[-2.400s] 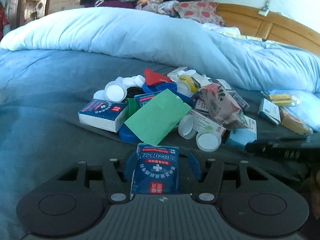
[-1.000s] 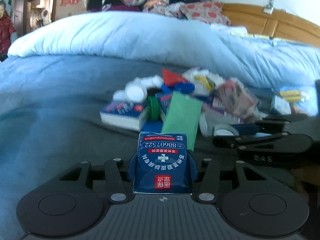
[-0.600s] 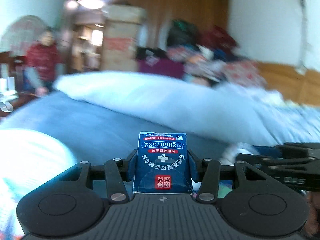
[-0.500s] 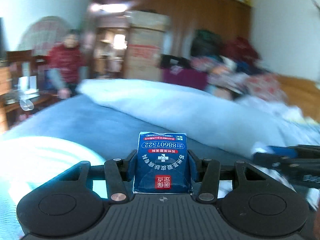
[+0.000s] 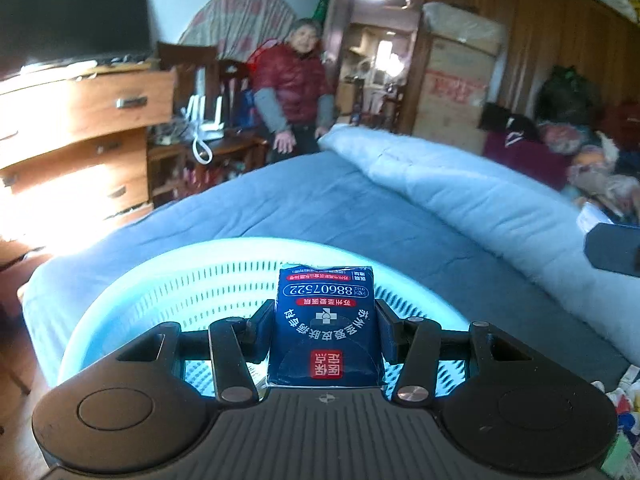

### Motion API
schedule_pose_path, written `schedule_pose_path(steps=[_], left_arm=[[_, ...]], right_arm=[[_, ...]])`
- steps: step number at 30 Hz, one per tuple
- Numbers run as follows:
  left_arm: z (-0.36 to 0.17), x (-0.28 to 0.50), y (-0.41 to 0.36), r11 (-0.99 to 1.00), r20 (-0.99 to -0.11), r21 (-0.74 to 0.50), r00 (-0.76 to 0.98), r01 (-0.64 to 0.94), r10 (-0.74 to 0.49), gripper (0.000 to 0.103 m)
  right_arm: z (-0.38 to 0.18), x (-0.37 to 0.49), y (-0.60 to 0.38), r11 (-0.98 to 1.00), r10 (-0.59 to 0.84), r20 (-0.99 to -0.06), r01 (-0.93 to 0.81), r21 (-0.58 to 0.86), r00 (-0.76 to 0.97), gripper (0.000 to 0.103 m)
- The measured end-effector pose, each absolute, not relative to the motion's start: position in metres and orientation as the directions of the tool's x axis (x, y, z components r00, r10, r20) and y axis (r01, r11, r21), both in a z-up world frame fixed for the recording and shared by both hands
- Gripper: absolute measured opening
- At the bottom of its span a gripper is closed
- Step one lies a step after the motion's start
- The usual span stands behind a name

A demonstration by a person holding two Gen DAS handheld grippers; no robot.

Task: Organize objects
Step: 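Carry the blue tissue pack and clear lid over the blue basket and open both tools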

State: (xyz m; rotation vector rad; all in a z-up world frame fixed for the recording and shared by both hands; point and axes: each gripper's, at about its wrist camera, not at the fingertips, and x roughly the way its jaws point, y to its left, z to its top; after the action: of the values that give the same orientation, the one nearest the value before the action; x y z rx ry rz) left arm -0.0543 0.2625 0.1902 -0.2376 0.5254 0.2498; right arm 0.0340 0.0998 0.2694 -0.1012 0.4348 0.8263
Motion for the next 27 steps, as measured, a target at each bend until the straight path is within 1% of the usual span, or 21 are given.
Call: schedule_pose_path(steps=[4, 10, 26, 27], left_arm=[[0.185, -0.054, 0.275, 0.94, -0.533, -0.171, 0.83, -0.295, 0.164, 0.05], [0.179, -0.055, 0.279, 0.936, -0.536, -0.181, 0.828, -0.303, 0.164, 0.051], [0.172, -0.047, 0.282, 0.935, -0.545, -0.172, 0.82, -0.31, 0.172, 0.051], [0.172, -0.046, 0.282, 0.935, -0.545, -0.17, 0.82, -0.312, 0.174, 0.053]], right_arm=[[0.266, 0.036, 0.128, 0.662, 0.692, -0.437, -0.746, 0.068, 0.575, 0.043], [0.261, 0.036, 0.146, 0.661, 0.686, -0.451, -0.748, 0.058, 0.571, 0.043], [0.249, 0.043, 0.154, 0.655, 0.687, -0.457, -0.754, 0.055, 0.564, 0.043], [0.248, 0.043, 0.154, 0.655, 0.688, -0.457, -0.754, 0.055, 0.564, 0.043]])
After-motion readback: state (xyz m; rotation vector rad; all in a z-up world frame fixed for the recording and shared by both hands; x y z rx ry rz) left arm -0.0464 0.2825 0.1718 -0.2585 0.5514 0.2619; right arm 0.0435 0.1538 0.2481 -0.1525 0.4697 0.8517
